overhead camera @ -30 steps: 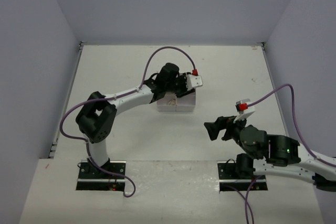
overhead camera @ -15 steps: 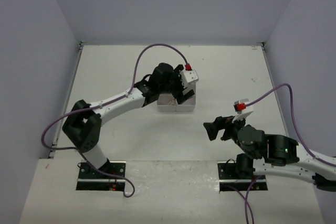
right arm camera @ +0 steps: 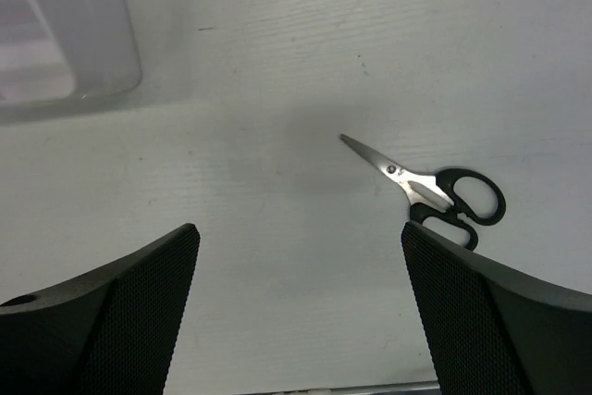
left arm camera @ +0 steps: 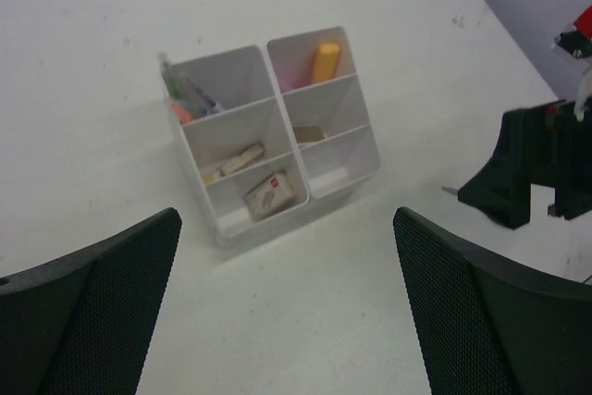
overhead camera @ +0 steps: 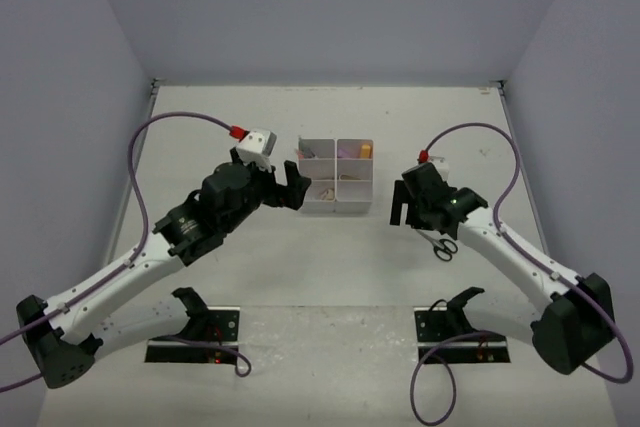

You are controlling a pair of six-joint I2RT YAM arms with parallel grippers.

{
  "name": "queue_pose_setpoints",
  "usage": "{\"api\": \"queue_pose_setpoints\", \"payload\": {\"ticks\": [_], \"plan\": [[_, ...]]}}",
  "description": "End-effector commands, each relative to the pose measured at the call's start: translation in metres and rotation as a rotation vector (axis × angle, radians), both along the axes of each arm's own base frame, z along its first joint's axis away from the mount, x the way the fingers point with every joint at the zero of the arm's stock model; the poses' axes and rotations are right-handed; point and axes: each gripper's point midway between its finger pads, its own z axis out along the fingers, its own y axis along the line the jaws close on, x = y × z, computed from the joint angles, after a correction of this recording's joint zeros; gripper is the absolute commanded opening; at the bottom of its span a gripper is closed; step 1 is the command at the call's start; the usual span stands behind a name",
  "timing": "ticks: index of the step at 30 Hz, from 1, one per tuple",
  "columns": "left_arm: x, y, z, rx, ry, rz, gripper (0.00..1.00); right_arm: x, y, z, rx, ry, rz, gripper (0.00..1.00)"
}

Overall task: Sort the stationery into containers
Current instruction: Pick up the scissors from the center of the board.

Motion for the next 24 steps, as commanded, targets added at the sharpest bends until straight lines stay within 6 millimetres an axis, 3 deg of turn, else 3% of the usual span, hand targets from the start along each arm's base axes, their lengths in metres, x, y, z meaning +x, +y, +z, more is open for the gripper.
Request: {"api": "queue_pose_setpoints", "payload": {"ticks": [1, 3, 7, 8, 11, 15, 20, 24], "plan": [[-0.031, 0.055, 0.01, -0.005, 0.069, 0.131, 1.0, 0.006, -0.006, -0.011, 0.025, 0.162, -0.058, 0.88], [-0.043, 0.074, 0.022, -0.007, 0.021, 0.135, 1.0, 0.002, -0.01, -0.02, 0.022, 0.194, -0.103, 0.87], [-0.059, 0.093, 0.026, 0.046, -0.081, 0.082, 1.0, -0.005, -0.025, -0.039, -0.007, 0.244, -0.178, 0.86], [-0.061, 0.093, 0.019, 0.07, -0.088, 0.063, 1.0, -0.007, -0.036, -0.048, -0.014, 0.274, -0.222, 0.84], [-0.062, 0.094, 0.001, 0.082, -0.065, 0.068, 1.0, -0.011, -0.045, -0.061, 0.031, 0.312, -0.276, 0.78], [-0.069, 0.095, -0.003, 0.0, -0.12, 0.048, 1.0, -0.02, -0.033, -0.067, 0.11, 0.364, -0.279, 0.74], [-0.069, 0.101, -0.004, 0.007, -0.155, 0.059, 1.0, -0.03, -0.042, -0.084, 0.074, 0.443, -0.366, 0.75], [-0.07, 0.101, -0.008, 0.005, -0.152, 0.058, 1.0, -0.032, -0.038, -0.095, 0.076, 0.507, -0.397, 0.73]]}}
